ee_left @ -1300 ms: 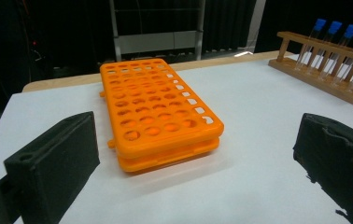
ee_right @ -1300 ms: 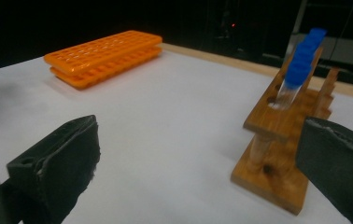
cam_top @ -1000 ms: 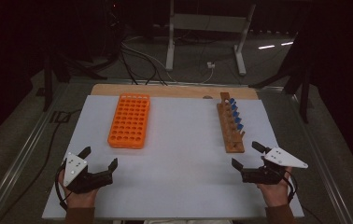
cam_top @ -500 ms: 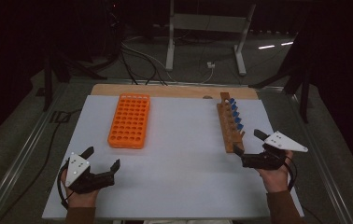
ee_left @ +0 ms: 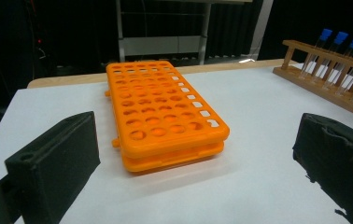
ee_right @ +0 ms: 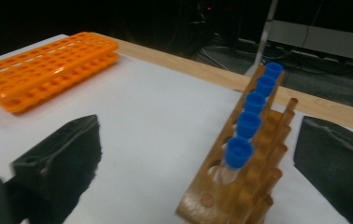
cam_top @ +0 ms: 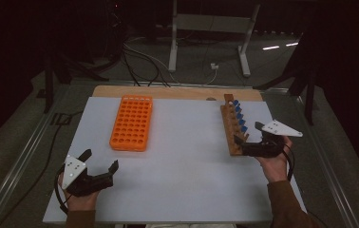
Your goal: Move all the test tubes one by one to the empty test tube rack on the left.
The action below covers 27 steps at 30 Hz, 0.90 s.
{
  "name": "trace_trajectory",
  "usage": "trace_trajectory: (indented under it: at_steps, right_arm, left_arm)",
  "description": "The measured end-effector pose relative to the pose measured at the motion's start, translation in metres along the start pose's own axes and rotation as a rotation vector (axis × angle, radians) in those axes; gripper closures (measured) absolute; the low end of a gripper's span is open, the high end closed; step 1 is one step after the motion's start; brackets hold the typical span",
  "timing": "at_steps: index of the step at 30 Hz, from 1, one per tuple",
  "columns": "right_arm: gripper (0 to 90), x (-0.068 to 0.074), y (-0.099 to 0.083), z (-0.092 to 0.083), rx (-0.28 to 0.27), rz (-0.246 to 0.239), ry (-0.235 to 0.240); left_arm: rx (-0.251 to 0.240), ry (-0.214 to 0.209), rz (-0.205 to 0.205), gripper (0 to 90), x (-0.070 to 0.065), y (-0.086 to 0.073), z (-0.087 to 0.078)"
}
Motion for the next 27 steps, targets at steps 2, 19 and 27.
trace_trajectory:
  at_steps: [2,19,27]
  right_arm:
    - [5.2,-0.005,0.001,0.003,0.007,0.015,0.000]
    - [54.5,-0.023,-0.026,0.030,0.087,0.038,-0.066]
    - [74.8,-0.020,-0.032,0.039,0.120,-0.002,-0.074]
  left_arm:
    - [0.001,-0.001,-0.001,1.3,0.000,0.000,0.001]
    - [0.021,-0.015,0.007,1.3,-0.002,-0.003,0.005]
    - [0.025,-0.016,0.010,1.3,-0.003,-0.004,0.005]
Point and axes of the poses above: each handheld gripper's, and its own axes: z roughly forward along the jaws, y roughly out of its top, x roughly to its left, the point moved 7 cm from there along z, roughly forward along the jaws, and after that the axes turned 1 degree about -x, right-handed, at the moved point
